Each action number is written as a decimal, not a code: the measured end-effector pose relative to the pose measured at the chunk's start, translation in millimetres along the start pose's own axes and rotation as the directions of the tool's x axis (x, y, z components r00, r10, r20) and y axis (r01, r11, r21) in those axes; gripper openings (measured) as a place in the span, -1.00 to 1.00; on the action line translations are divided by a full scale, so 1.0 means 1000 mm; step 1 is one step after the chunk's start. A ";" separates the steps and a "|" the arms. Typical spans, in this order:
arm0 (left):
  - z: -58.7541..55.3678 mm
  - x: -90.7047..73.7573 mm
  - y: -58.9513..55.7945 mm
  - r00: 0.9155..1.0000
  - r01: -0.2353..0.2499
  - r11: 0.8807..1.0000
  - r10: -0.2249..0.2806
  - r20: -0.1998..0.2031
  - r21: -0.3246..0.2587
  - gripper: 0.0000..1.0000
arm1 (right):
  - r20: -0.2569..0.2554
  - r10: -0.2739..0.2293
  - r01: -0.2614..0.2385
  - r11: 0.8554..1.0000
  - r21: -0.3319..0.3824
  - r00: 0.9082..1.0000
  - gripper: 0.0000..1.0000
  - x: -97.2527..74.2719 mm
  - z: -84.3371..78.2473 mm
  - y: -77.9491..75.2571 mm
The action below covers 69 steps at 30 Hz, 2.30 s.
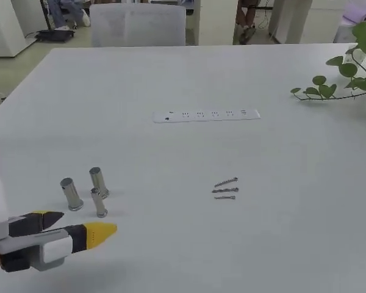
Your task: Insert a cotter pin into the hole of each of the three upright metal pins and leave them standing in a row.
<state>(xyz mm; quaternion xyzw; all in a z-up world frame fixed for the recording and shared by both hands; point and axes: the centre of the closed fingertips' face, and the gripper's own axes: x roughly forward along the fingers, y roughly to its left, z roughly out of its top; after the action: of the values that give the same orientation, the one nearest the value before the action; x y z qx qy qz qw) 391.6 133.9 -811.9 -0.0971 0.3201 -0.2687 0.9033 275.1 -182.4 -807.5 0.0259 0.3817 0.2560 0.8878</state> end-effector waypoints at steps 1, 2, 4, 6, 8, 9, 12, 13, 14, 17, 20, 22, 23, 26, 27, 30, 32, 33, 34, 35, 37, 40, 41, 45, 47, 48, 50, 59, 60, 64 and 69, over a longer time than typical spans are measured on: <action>0.001 0.002 0.000 1.000 0.000 1.000 0.000 0.000 0.003 0.48 | 0.001 0.001 -0.001 1.000 0.000 1.000 0.95 0.000 0.000 0.000; 0.002 0.003 0.000 1.000 0.000 1.000 0.000 0.000 0.005 0.48 | 0.002 0.001 -0.001 1.000 0.000 1.000 0.95 0.000 0.000 0.000; 0.003 0.005 0.000 1.000 0.002 1.000 -0.002 -0.003 0.010 0.46 | 0.002 0.001 -0.001 1.000 0.002 1.000 0.95 0.000 0.000 0.001; 0.003 0.008 0.001 1.000 -0.003 1.000 0.003 -0.008 0.020 0.44 | 0.002 0.001 -0.001 1.000 0.001 1.000 0.95 0.001 0.000 0.001; 0.003 0.009 0.003 1.000 -0.014 0.999 0.015 -0.012 0.031 0.42 | 0.002 0.002 -0.002 1.000 0.002 1.000 0.95 0.001 0.000 0.002; 0.003 0.010 0.004 1.000 -0.021 0.999 0.022 -0.014 0.034 0.38 | 0.002 0.003 -0.003 1.000 0.002 1.000 0.95 0.001 0.000 0.002; 0.003 0.012 0.007 0.999 -0.040 0.999 0.040 -0.011 0.038 0.32 | -0.001 0.006 -0.006 1.000 0.001 1.000 0.95 0.001 0.000 0.003; 0.004 0.013 0.007 0.999 -0.046 0.998 0.046 -0.009 0.035 0.29 | -0.003 0.006 -0.006 1.000 -0.002 1.000 0.95 0.001 -0.001 0.003; 0.004 0.015 0.008 0.999 -0.054 0.998 0.054 -0.006 0.033 0.25 | -0.004 0.005 -0.005 1.000 -0.003 1.000 0.95 0.001 -0.001 0.003; 0.005 0.017 0.008 0.998 -0.067 0.997 0.067 -0.004 0.042 0.16 | -0.011 0.002 -0.002 1.000 -0.003 1.000 0.95 0.002 -0.002 0.002; 0.006 0.020 0.009 0.997 -0.077 0.995 0.077 -0.001 0.056 0.06 | -0.013 0.001 -0.001 1.000 0.000 1.000 0.95 0.002 -0.003 0.002; 0.007 0.022 0.009 0.996 -0.084 0.995 0.084 0.002 0.053 0.01 | -0.018 -0.001 0.001 1.000 0.002 1.000 0.95 0.003 -0.005 0.002; 0.008 0.023 0.010 0.996 -0.090 0.994 0.090 0.009 0.059 -0.02 | -0.020 -0.002 0.002 1.000 0.003 1.000 0.95 0.003 -0.005 0.002; 0.013 0.024 0.010 0.995 -0.103 0.991 0.101 0.027 0.083 -0.11 | -0.023 -0.002 0.002 1.000 0.002 1.000 0.95 0.003 -0.007 0.002; 0.014 0.025 0.011 0.994 -0.104 0.991 0.102 0.028 0.083 -0.14 | -0.025 -0.002 0.002 1.000 0.003 1.000 0.95 0.003 -0.008 0.002; 0.015 0.027 0.012 0.994 -0.104 0.991 0.102 0.024 0.087 -0.22 | -0.034 -0.007 0.007 1.000 0.002 0.999 0.95 0.003 -0.010 0.001; 0.014 0.028 0.014 0.994 -0.110 0.989 0.109 0.019 0.098 -0.23 | -0.034 -0.005 0.005 1.000 0.002 0.999 0.95 0.003 -0.010 0.002; 0.014 0.028 0.015 0.993 -0.115 0.987 0.114 0.015 0.108 -0.24 | -0.035 -0.006 0.006 1.000 0.004 0.999 0.95 0.003 -0.010 0.001; 0.014 0.029 0.016 0.993 -0.118 0.987 0.117 0.011 0.113 -0.25 | -0.034 -0.006 0.007 1.000 0.004 0.999 0.95 0.003 -0.010 0.001; 0.014 0.030 0.017 0.993 -0.118 0.987 0.117 0.009 0.112 -0.26 | -0.034 -0.007 0.008 1.000 0.003 0.999 0.95 0.003 -0.010 0.001; 0.014 0.031 0.018 0.992 -0.122 0.987 0.122 0.008 0.105 -0.29 | -0.037 -0.007 0.007 1.000 0.003 0.999 0.95 0.003 -0.010 0.001; 0.014 0.031 0.020 0.990 -0.139 0.982 0.139 0.007 0.126 -0.36 | -0.044 -0.009 0.009 1.000 0.002 0.999 0.95 0.002 -0.011 0.000; 0.014 0.032 0.020 0.990 -0.140 0.982 0.141 0.005 0.130 -0.39 | -0.041 -0.011 0.011 1.000 0.003 0.999 0.95 0.002 -0.011 0.000; 0.014 0.034 0.022 0.989 -0.145 0.980 0.146 -0.002 0.140 -0.43 | -0.038 -0.013 0.014 1.000 0.006 0.999 0.95 0.001 -0.010 -0.001; 0.015 0.035 0.022 0.989 -0.147 0.977 0.148 0.003 0.152 -0.48 | -0.039 -0.017 0.017 1.000 0.006 0.999 0.95 0.001 -0.010 -0.002; 0.014 0.036 0.023 0.989 -0.147 0.976 0.150 -0.003 0.161 -0.51 | -0.039 -0.017 0.017 1.000 0.007 0.999 0.95 0.001 -0.010 -0.002; 0.014 0.037 0.024 0.988 -0.153 0.972 0.157 -0.007 0.180 -0.56 | -0.043 -0.014 0.014 1.000 0.010 0.999 0.95 0.001 -0.011 -0.001; 0.018 0.040 0.025 0.986 -0.163 0.965 0.168 -0.006 0.204 -0.69 | -0.046 -0.004 0.005 1.000 0.009 0.999 0.95 0.001 -0.012 0.001; 0.017 0.040 0.026 0.986 -0.163 0.965 0.168 -0.010 0.206 -0.71 | -0.047 -0.004 0.004 1.000 0.008 0.999 0.95 0.001 -0.012 0.001; 0.017 0.040 0.028 0.983 -0.174 0.959 0.183 -0.020 0.226 -0.80 | -0.050 -0.005 0.005 1.000 0.008 0.999 0.95 0.000 -0.012 0.000; 0.016 0.039 0.029 0.981 -0.179 0.954 0.191 -0.024 0.240 -0.84 | -0.050 -0.004 0.005 1.000 0.013 0.999 0.94 0.000 -0.013 0.000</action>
<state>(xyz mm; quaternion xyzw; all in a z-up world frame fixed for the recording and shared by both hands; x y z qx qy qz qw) 439.9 136.8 -830.0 0.0483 0.3146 -0.2215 0.9218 265.6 -184.1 -816.6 0.0245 0.4055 0.2521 0.8783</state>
